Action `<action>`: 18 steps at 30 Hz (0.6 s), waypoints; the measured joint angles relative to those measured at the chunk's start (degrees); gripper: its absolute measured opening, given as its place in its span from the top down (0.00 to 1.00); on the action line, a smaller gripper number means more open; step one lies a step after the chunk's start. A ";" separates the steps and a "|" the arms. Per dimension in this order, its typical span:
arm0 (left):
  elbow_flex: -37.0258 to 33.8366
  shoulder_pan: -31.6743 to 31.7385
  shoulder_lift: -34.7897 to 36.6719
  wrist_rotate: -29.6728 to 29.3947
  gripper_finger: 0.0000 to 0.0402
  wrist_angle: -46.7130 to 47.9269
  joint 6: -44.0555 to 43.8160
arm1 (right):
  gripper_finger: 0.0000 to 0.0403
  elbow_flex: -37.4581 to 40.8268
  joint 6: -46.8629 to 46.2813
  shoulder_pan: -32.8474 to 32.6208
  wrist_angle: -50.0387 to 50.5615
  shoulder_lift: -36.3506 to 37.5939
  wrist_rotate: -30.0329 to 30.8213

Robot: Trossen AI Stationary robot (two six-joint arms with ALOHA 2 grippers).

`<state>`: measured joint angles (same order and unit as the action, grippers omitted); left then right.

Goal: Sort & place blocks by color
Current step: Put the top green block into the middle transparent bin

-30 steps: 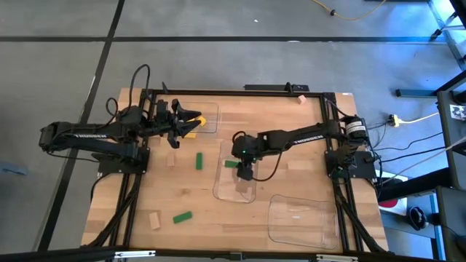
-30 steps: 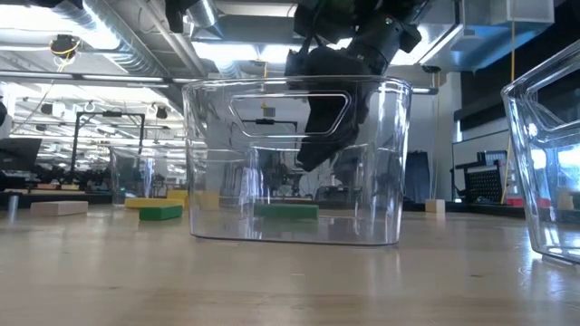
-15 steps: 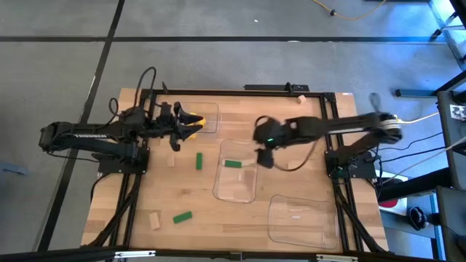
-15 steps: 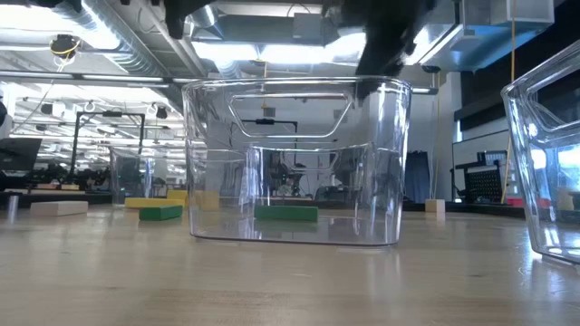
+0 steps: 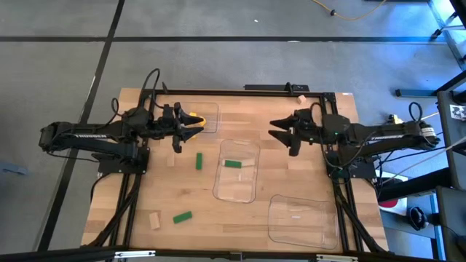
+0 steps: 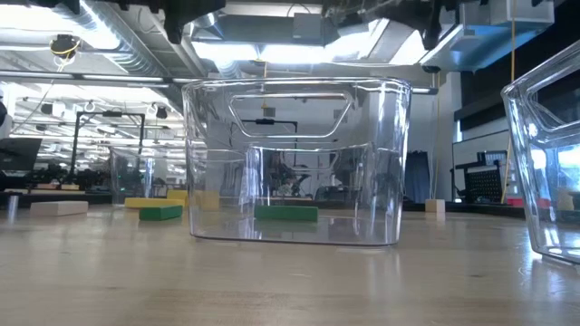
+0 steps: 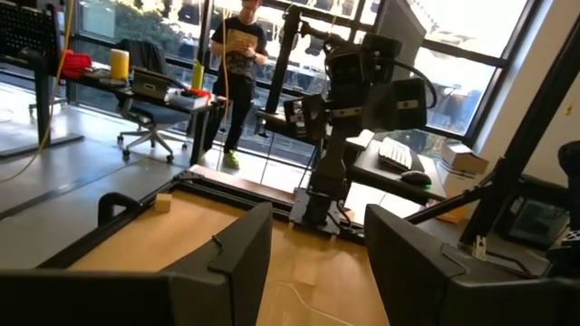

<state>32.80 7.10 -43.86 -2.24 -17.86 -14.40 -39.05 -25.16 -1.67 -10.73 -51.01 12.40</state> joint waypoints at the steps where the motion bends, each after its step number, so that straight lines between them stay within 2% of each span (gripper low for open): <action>1: 0.00 -0.01 0.00 -0.01 0.58 0.14 0.01 | 0.39 0.92 1.63 0.00 -1.59 0.38 0.01; 9: 0.00 -0.01 0.00 -0.72 0.58 1.51 -0.43 | 0.39 1.31 3.08 0.00 -2.60 0.69 0.03; 12: 0.43 -0.01 -0.01 -3.70 0.58 3.68 -5.50 | 0.39 1.31 3.14 0.00 -2.59 0.69 0.03; 14: 3.08 -0.05 -0.99 -5.86 0.58 10.41 -10.70 | 0.39 1.31 3.14 0.00 -2.41 0.69 0.05; 18: 11.19 -1.69 -5.64 -8.52 0.58 31.53 -21.71 | 0.39 1.31 3.16 0.00 -1.19 0.67 0.05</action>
<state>43.99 5.41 -49.50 -10.76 13.67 -36.11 -37.74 -22.00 -1.67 -11.92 -50.35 12.45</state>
